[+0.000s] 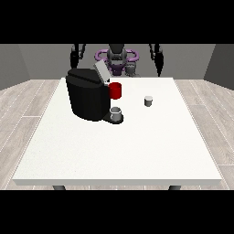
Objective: Insert the coffee pod into the coffee machine and close the lid
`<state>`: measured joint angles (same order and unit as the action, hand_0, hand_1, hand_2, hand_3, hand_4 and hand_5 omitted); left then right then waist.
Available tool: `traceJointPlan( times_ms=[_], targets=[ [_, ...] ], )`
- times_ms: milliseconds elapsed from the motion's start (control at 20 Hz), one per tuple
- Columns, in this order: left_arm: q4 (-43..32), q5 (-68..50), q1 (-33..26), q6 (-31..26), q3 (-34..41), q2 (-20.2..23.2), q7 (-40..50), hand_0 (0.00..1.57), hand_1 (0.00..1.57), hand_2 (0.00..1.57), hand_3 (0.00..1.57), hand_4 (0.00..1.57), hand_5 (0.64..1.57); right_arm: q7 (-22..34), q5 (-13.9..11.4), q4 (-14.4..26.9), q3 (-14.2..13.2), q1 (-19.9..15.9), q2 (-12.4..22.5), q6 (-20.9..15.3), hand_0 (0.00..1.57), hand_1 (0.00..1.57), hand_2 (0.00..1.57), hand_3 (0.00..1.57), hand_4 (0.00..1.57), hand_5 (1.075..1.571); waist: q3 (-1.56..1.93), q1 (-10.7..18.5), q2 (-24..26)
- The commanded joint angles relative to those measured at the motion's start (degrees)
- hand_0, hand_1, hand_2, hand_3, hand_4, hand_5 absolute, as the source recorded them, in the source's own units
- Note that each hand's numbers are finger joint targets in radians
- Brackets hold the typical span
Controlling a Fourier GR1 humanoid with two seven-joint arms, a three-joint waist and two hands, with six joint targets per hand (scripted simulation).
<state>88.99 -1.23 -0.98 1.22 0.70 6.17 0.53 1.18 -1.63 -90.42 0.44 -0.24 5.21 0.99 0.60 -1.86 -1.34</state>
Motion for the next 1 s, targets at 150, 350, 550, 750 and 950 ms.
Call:
traceJointPlan(
  times_ms=[150, 350, 550, 750, 950],
  targets=[
    [-0.81, 6.71, 3.3, -5.29, -2.2, 7.92, -3.63, 0.0, 0.0, 0.0, 0.0, 0.0, 1.571, -1.83, 2.09, 2.05, -1.19, -1.09, -1.0, 0.84, 0.0, 0.0, 0.0, 0.0, 0.0, 1.571, -0.57, -0.47, -0.05],
    [-3.47, 11.71, 10.67, -8.61, -0.99, 17.27, -1.54, 0.0, 0.0, 0.0, 0.0, 0.0, 1.571, -1.55, -5.49, -0.14, -0.58, -6.15, -1.4, -6.83, 0.0, 0.0, 0.0, 0.0, 0.0, 1.571, -0.6, -4.84, -4.27],
    [-10.85, 11.95, 16.45, -10.22, 1.69, 19.53, -0.04, 0.0, 0.0, 0.0, 0.0, 0.0, 1.571, -1.86, -10.64, -1.88, 4.52, -5.61, -4.46, -9.87, 0.0, 0.0, 0.0, 0.0, 0.0, 1.571, -0.63, -8.01, -6.62],
    [-16.57, 14.33, 21.69, -13.53, 2.1, 23.83, 0.2, 0.0, 0.0, 0.0, 0.0, 0.0, 1.571, -0.48, -11.82, -2.74, 5.89, -8.28, -4.48, -9.51, 0.0, 0.0, 0.0, 0.0, 0.0, 1.571, -0.63, -10.13, -9.73],
    [-21.67, 19.08, 23.52, -10.7, -0.25, 21.48, -4.01, 0.0, 0.0, 0.0, 0.0, 0.0, 1.571, -1.65, -10.2, -0.63, 2.39, -12.76, -2.44, -8.38, 0.0, 0.0, 0.0, 0.0, 0.0, 1.571, -0.62, -9.11, -14.4]
  ],
)
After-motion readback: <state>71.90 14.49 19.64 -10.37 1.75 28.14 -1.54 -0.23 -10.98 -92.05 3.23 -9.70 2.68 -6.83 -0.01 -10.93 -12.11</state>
